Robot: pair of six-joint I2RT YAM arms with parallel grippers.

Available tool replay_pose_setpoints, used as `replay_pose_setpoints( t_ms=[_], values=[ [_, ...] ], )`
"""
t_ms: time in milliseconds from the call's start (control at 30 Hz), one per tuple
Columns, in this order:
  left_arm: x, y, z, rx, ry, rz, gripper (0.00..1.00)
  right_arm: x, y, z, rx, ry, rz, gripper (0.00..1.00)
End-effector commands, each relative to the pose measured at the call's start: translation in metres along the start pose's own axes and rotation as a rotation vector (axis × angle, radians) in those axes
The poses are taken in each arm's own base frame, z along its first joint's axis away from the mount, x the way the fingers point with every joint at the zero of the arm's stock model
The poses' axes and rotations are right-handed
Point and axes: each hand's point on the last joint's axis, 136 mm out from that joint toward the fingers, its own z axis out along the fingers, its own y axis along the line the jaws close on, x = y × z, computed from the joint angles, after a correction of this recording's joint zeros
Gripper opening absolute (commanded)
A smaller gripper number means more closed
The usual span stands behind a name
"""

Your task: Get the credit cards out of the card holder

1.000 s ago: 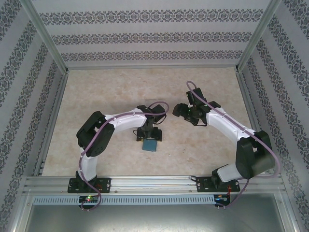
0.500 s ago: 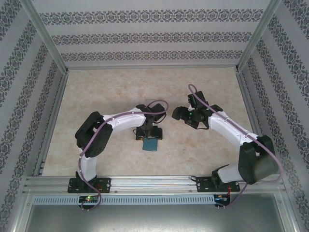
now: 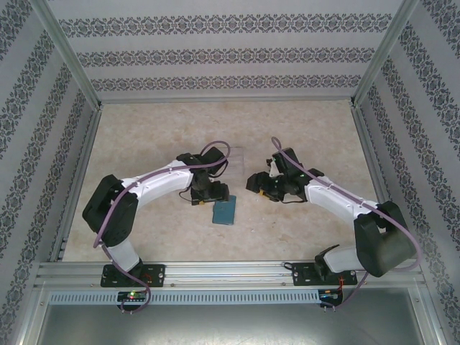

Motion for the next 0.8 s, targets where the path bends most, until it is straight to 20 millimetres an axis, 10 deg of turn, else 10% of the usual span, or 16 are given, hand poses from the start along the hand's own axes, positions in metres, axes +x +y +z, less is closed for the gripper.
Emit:
replay_pose_setpoints(
  t_ms=[0,767],
  values=[
    [-0.005,-0.006,-0.008,0.083,-0.018,0.035,0.70,0.005,0.018,0.007,-0.086,0.010,-0.024,0.55],
    [0.005,-0.008,0.004,0.288,0.001,-0.026,0.49,0.024,0.019,0.092,-0.076,0.182,-0.041,0.38]
  ],
)
